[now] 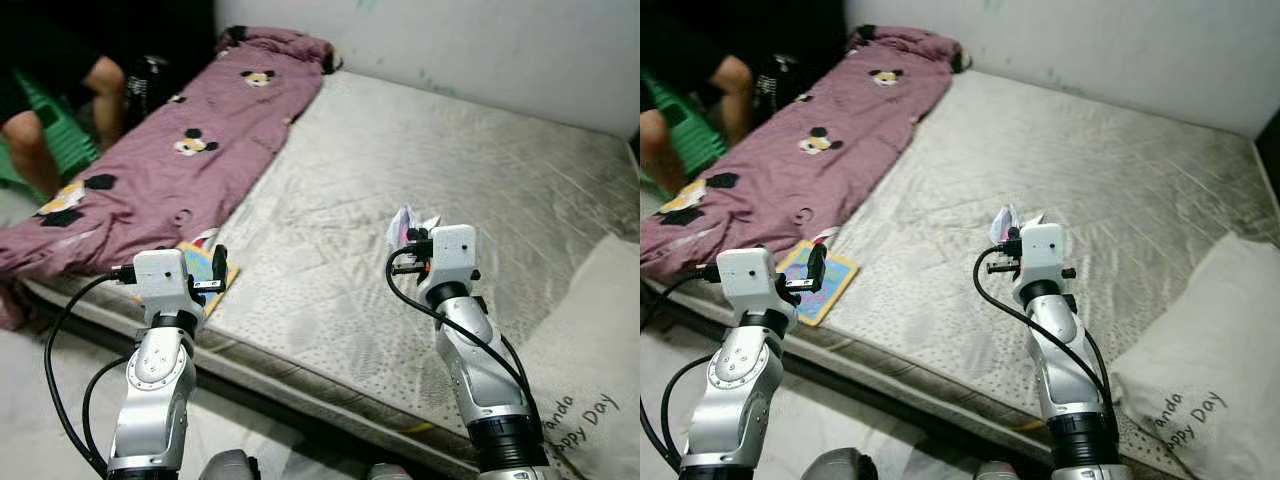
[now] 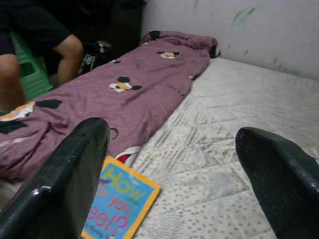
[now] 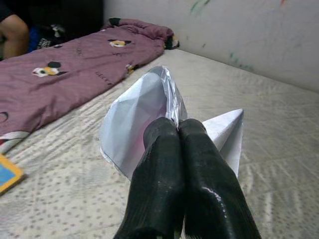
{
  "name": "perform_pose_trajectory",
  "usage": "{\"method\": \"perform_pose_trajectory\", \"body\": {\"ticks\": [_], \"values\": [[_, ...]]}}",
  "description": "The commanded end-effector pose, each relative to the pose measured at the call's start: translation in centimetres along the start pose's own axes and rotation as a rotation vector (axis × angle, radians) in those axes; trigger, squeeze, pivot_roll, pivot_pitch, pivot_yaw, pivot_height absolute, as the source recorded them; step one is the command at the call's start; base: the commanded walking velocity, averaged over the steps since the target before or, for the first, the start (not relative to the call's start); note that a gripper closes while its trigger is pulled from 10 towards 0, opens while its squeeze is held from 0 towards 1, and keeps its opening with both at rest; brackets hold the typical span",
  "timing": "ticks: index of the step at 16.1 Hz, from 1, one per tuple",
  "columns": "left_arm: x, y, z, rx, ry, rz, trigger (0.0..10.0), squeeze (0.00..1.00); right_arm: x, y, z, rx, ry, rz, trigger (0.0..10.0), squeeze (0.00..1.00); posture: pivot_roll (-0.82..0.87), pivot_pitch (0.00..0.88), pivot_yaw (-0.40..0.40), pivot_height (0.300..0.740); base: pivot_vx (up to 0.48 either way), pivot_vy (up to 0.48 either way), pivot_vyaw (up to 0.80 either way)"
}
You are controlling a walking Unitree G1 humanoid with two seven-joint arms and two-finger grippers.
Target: Clean up the room
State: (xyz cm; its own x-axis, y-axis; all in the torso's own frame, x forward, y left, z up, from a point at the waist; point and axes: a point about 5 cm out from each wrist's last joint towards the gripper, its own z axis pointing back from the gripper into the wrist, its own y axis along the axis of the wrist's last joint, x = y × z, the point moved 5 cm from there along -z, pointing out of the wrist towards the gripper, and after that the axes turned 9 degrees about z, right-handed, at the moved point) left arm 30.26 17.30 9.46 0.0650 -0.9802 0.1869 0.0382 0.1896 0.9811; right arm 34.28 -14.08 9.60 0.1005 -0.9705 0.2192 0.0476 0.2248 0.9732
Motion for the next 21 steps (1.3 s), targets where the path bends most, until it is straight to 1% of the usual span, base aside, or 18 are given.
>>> {"method": "perform_pose_trajectory", "body": {"ticks": [1,7,10,12,14,18,19,21], "values": [[0.24,0.26,-0.09,0.001,-0.015,-0.002,10.0,0.0,-0.02,0.0,-0.22,-0.008,0.009,0.003,10.0,0.0,-0.05,0.0,-0.032,0.74,0.0,0.334,0.0],[0.19,0.4,-0.16,0.004,-0.007,0.003,10.0,0.0,-0.1,-0.16,-0.36,-0.02,0.017,-0.012,10.0,0.0,-0.06,0.0,-0.034,0.74,0.0,0.412,0.0],[0.11,0.32,-0.2,-0.001,0.0,0.011,10.0,0.0,-0.09,-0.16,-0.41,-0.02,0.02,-0.015,10.0,0.0,-0.06,0.0,-0.034,0.74,0.0,0.48,-0.8],[0.14,0.36,-0.21,0.003,-0.002,0.011,10.0,0.0,-0.15,-0.19,-0.42,-0.02,0.026,-0.016,10.0,0.0,-0.06,0.0,-0.035,0.74,0.0,0.467,-0.27],[0.09,0.43,-0.19,0.007,0.003,-0.003,10.0,0.0,-0.18,-0.17,-0.41,-0.019,0.03,-0.014,10.0,0.0,-0.06,0.0,-0.037,0.74,0.0,0.0,0.0],[0.17,0.47,-0.14,0.01,-0.005,0.026,10.0,0.0,-0.28,-0.22,-0.39,-0.023,0.039,-0.014,10.0,0.0,-0.06,0.0,-0.038,0.74,0.0,0.0,0.0],[0.15,0.43,-0.13,0.007,-0.004,0.034,10.0,0.0,-0.29,-0.3,-0.37,-0.029,0.041,-0.01,10.0,0.0,-0.06,0.0,-0.037,0.74,0.0,0.0,-0.45],[0.13,0.33,-0.1,0.002,-0.004,0.044,10.0,0.0,-0.31,-0.41,-0.34,-0.035,0.04,-0.015,10.0,0.0,-0.06,0.0,-0.036,0.74,0.0,0.48,-0.8]]}}
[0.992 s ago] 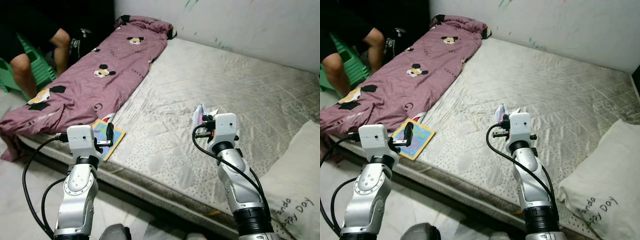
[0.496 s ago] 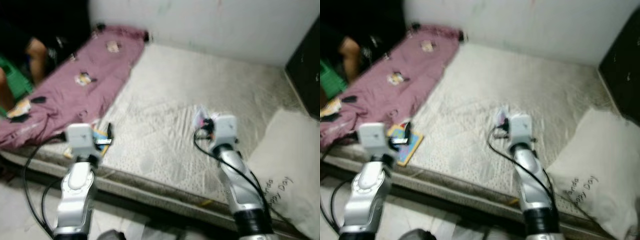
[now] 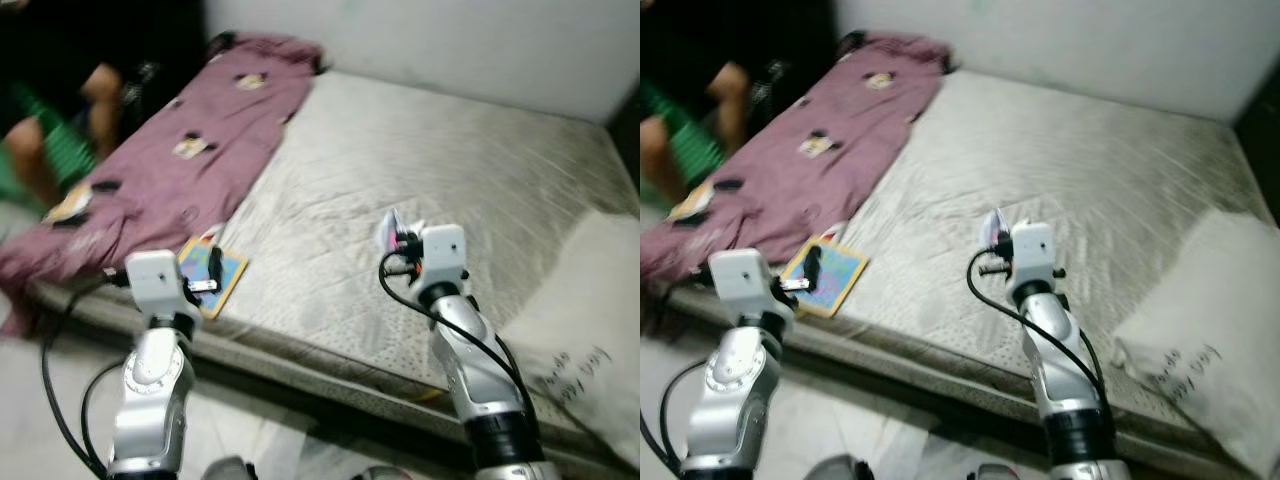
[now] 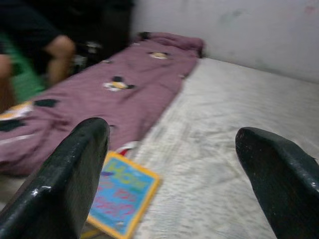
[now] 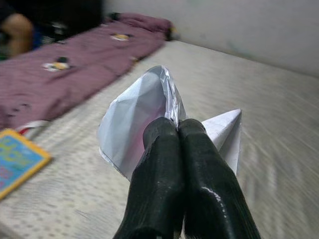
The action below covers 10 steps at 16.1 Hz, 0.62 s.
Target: Clean up the room
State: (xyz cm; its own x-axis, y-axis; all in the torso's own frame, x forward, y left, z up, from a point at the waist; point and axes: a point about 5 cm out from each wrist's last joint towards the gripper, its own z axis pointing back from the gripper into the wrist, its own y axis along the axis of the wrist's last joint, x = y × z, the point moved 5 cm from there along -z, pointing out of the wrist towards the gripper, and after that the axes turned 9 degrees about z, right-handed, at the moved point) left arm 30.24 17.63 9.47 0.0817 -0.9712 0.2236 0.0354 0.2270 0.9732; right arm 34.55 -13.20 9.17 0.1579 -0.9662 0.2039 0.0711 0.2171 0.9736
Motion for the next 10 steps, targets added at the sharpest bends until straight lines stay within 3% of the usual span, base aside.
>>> {"method": "perform_pose_trajectory", "body": {"ticks": [1,3,9,10], "values": [[0.47,0.24,-0.11,0.002,-0.02,0.004,10.0,0.0,0.61,-0.18,0.06,-0.011,-0.018,-0.002,10.0,0.0,-0.06,0.0,-0.036,0.74,0.0,0.48,-0.8],[0.48,0.23,-0.12,0.001,-0.023,0.006,10.0,0.0,0.6,-0.24,0.07,-0.013,-0.017,-0.003,10.0,0.0,-0.06,0.0,-0.036,0.74,0.0,0.48,-0.67],[0.51,0.14,-0.15,0.002,-0.017,0.016,10.0,0.0,0.35,-0.54,-0.03,-0.028,0.008,0.002,10.0,0.0,-0.06,0.0,-0.043,0.74,0.0,0.48,0.0],[0.55,0.21,-0.14,0.008,-0.02,0.013,10.0,0.0,0.28,-0.64,-0.04,-0.032,0.014,0.004,10.0,0.0,-0.06,0.0,-0.043,0.74,0.0,0.0,0.0]]}}
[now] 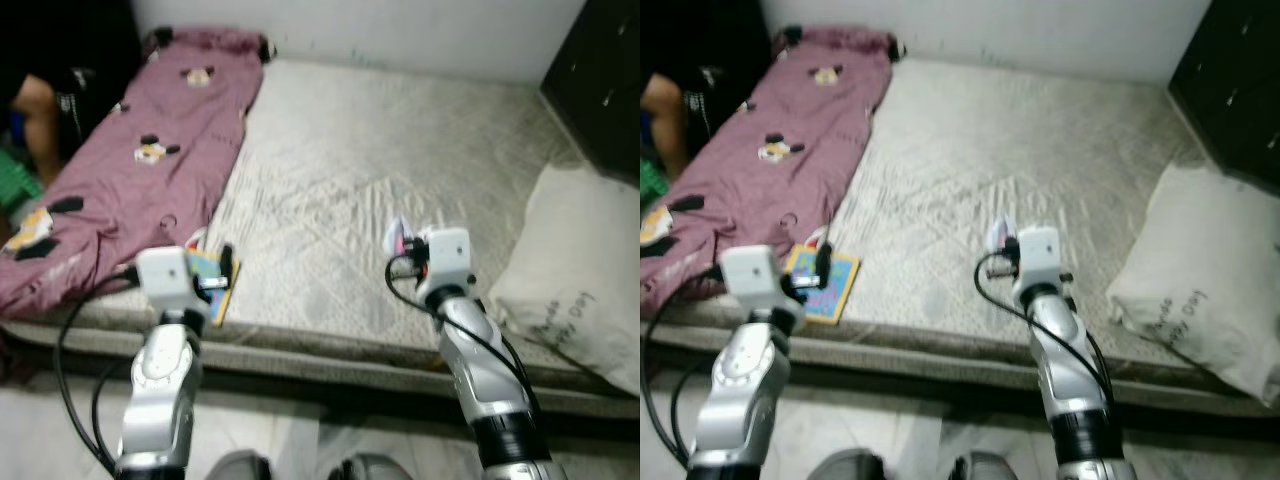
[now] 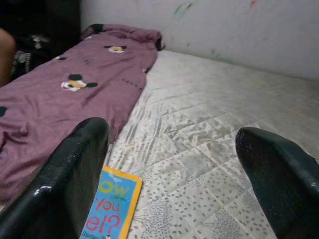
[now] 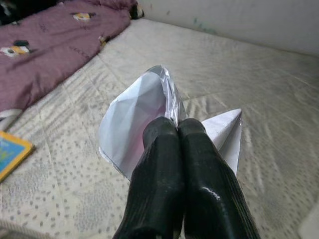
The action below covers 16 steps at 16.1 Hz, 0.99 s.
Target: Clean up the room
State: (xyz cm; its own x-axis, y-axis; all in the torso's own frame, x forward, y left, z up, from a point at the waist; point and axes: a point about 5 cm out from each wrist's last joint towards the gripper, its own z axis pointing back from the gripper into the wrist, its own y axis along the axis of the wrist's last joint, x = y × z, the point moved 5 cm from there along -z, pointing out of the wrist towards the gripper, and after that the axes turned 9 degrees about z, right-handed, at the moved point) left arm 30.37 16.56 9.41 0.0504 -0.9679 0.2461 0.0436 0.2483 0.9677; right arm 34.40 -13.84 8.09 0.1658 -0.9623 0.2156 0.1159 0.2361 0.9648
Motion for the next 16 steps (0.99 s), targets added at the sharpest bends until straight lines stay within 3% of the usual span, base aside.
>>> {"method": "perform_pose_trajectory", "body": {"ticks": [1,6,8,12,16], "values": [[-0.44,0.58,-0.05,0.021,0.008,-0.006,10.0,0.0,-0.13,0.55,-0.15,0.014,0.01,-0.008,10.0,0.0,-0.06,0.0,-0.043,0.74,0.0,0.0,0.0],[-0.05,0.82,0.04,0.031,-0.024,0.032,10.0,0.0,-0.16,0.46,-0.18,0.007,0.012,-0.009,10.0,0.0,-0.06,0.0,-0.043,0.74,0.0,0.0,0.0],[0.0,0.84,0.09,0.032,-0.027,0.036,10.0,0.0,-0.18,0.36,-0.22,0.001,0.013,-0.011,10.0,0.0,-0.06,0.0,-0.042,0.74,0.0,0.0,-0.62],[-0.02,0.89,0.11,0.033,-0.035,0.039,10.0,0.0,-0.22,0.38,-0.22,0.001,0.011,-0.014,10.0,0.0,-0.07,0.0,-0.04,0.74,0.272,0.0,-0.67],[-0.09,0.84,0.06,0.029,-0.034,0.033,10.0,0.0,-0.28,0.39,-0.2,0.002,0.01,-0.012,10.0,0.0,-0.07,0.0,-0.038,0.74,0.289,0.0,0.0]]}}
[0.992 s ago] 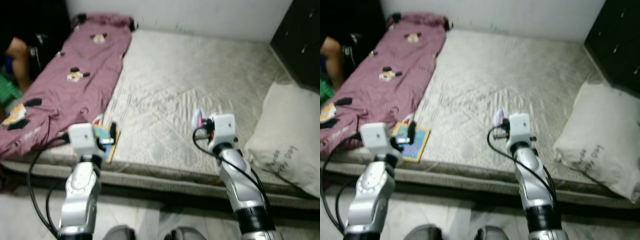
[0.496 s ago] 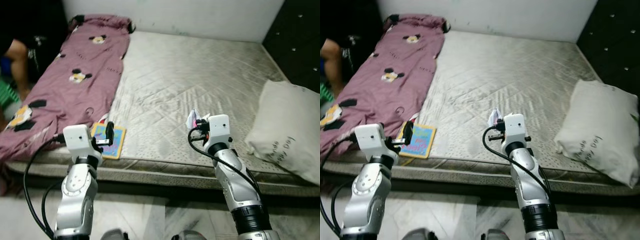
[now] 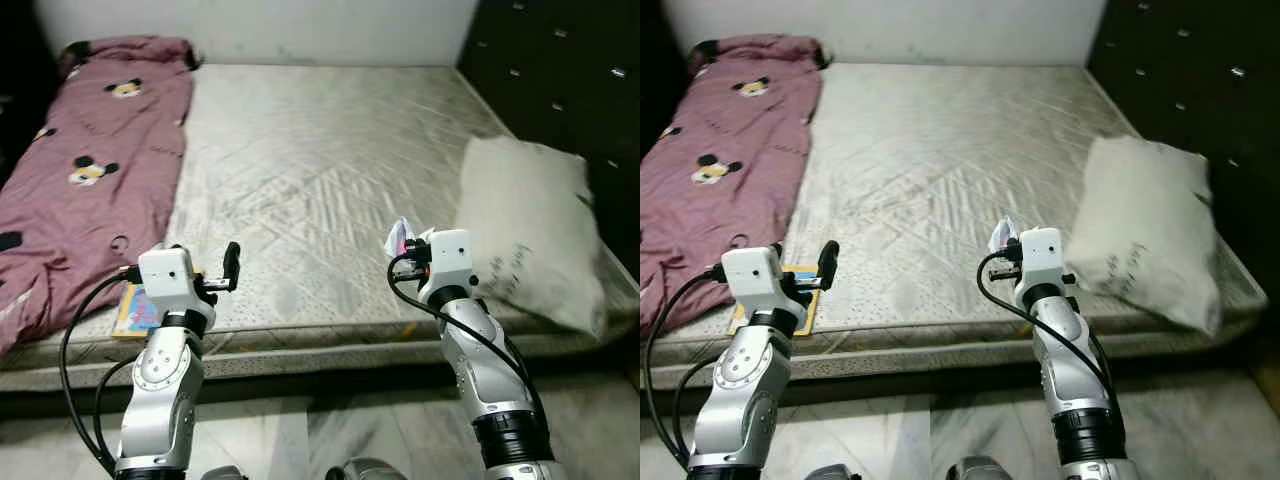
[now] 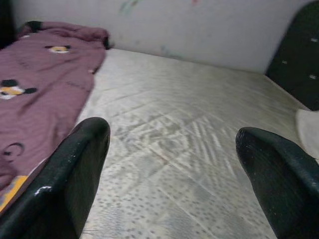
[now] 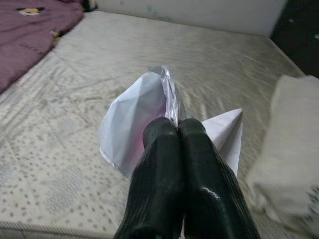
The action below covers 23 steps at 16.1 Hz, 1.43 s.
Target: Clean up the room
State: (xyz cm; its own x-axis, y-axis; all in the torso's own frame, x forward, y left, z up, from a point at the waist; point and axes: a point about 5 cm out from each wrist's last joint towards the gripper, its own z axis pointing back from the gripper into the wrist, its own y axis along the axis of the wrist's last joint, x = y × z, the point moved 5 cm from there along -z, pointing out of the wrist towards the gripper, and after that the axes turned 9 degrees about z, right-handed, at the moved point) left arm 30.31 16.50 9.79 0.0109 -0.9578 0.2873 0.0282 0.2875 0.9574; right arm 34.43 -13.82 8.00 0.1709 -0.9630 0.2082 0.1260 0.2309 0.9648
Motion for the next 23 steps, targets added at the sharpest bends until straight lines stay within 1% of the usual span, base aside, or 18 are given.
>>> {"method": "perform_pose_trajectory", "body": {"ticks": [1,15,17,18,20,23], "values": [[-0.2,0.5,0.0,0.015,0.005,-0.008,10.0,0.0,-0.2,0.4,-0.1,0.011,0.003,-0.006,10.0,0.0,-0.07,0.0,-0.037,0.74,0.274,0.0,0.0],[-0.1,-0.2,0.2,-0.009,-0.006,-0.006,10.0,0.0,0.3,-0.1,0.1,-0.004,-0.029,-0.021,10.0,0.0,-0.07,0.0,-0.026,0.74,0.299,0.0,0.0],[-1.4,-1.5,0.1,-0.072,0.087,-0.022,10.0,0.0,0.5,-0.8,0.0,-0.03,-0.033,-0.026,10.0,0.0,-0.06,0.0,-0.02,0.74,0.0,0.0,0.0],[-1.4,-2.1,0.1,-0.094,0.083,0.0,10.0,0.0,0.5,-1.0,0.0,-0.038,-0.034,-0.028,10.0,0.0,-0.06,0.0,-0.014,0.74,0.0,0.0,0.0],[-0.3,-2.0,-0.1,-0.091,0.006,0.015,10.0,0.0,0.5,-1.1,0.0,-0.043,-0.033,-0.024,10.0,0.0,-0.07,0.0,-0.012,0.74,0.0,0.0,-0.65],[-0.2,-1.5,0.0,-0.064,0.027,0.032,10.0,0.0,0.9,-1.0,0.3,-0.038,-0.054,-0.031,10.0,0.0,-0.07,0.0,-0.018,0.74,0.0,0.48,-0.79]]}}
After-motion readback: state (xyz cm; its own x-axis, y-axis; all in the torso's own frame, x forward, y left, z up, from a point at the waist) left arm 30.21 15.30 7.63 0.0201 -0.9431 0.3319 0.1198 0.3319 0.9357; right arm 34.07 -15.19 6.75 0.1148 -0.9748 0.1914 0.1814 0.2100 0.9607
